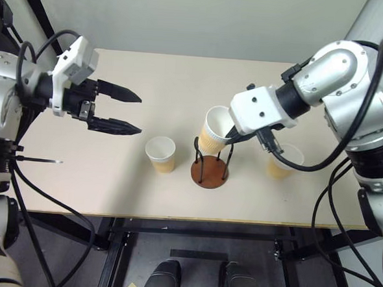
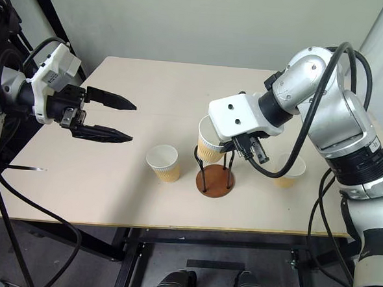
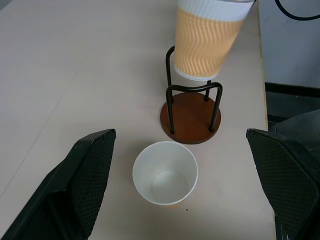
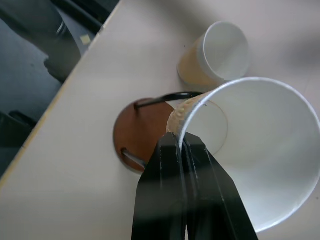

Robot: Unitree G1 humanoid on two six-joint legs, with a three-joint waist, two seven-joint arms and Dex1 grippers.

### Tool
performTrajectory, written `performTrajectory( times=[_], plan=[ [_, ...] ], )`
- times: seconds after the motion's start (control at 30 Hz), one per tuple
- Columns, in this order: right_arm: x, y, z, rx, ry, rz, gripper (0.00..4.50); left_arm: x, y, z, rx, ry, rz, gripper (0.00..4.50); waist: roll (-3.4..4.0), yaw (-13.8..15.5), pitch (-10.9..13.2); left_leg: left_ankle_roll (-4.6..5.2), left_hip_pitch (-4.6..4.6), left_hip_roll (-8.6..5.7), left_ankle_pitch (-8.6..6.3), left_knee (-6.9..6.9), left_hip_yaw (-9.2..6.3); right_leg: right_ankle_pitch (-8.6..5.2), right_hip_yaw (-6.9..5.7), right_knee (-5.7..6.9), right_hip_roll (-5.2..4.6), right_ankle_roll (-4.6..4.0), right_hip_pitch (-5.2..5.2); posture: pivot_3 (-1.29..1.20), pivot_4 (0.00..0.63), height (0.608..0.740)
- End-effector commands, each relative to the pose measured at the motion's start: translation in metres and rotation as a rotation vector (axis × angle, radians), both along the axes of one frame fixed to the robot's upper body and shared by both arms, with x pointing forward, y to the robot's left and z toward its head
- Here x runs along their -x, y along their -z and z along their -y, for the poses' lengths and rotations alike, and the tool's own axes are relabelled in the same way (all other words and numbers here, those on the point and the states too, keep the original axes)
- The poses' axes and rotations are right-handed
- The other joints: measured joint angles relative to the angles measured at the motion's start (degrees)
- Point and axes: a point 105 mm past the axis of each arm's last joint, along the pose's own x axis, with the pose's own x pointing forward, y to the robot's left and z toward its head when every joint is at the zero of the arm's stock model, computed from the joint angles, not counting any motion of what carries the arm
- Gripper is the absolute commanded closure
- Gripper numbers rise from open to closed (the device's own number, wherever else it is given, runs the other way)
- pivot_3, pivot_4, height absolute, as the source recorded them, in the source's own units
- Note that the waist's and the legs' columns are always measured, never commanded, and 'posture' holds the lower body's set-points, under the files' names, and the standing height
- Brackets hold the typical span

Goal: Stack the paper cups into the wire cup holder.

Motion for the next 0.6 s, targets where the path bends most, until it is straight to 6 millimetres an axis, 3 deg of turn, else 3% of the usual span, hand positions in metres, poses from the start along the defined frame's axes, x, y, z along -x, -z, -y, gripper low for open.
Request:
performTrajectory(
  times=[0.03,0.37,0.47,0.6],
  plan=[
    [-0.002,-0.003,0.002,0.019,-0.009,0.040,4.48,0.007,-0.011,0.000,-0.006,0.036,0.034,0.00,0.00,0.0,0.0,0.00,0.00,0.00,0.00,0.00,0.00,-0.01,0.00,0.00,0.00,-0.01,0.00,0.00,0.150,0.740],
    [-0.001,0.008,-0.003,0.044,-0.043,0.021,4.48,0.007,-0.012,0.000,-0.006,0.035,0.040,0.00,0.00,0.0,0.0,-0.01,-0.02,0.00,0.00,-0.01,0.00,-0.01,0.00,0.00,0.00,-0.02,-0.02,0.00,0.150,0.740],
    [-0.003,0.006,-0.008,0.011,-0.040,0.021,3.89,0.008,-0.012,-0.001,-0.006,0.033,0.039,0.00,0.00,0.0,0.0,-0.01,-0.02,0.00,0.00,-0.01,0.00,-0.01,0.00,0.02,0.00,-0.02,-0.04,0.00,0.150,0.740],
    [-0.004,0.004,-0.012,-0.026,-0.034,0.018,2.53,0.008,-0.011,-0.001,-0.005,0.029,0.037,0.00,0.00,0.0,0.0,-0.01,-0.02,0.00,0.00,-0.01,0.00,-0.03,0.00,0.02,0.00,-0.04,-0.04,0.00,0.150,0.740]
  ],
)
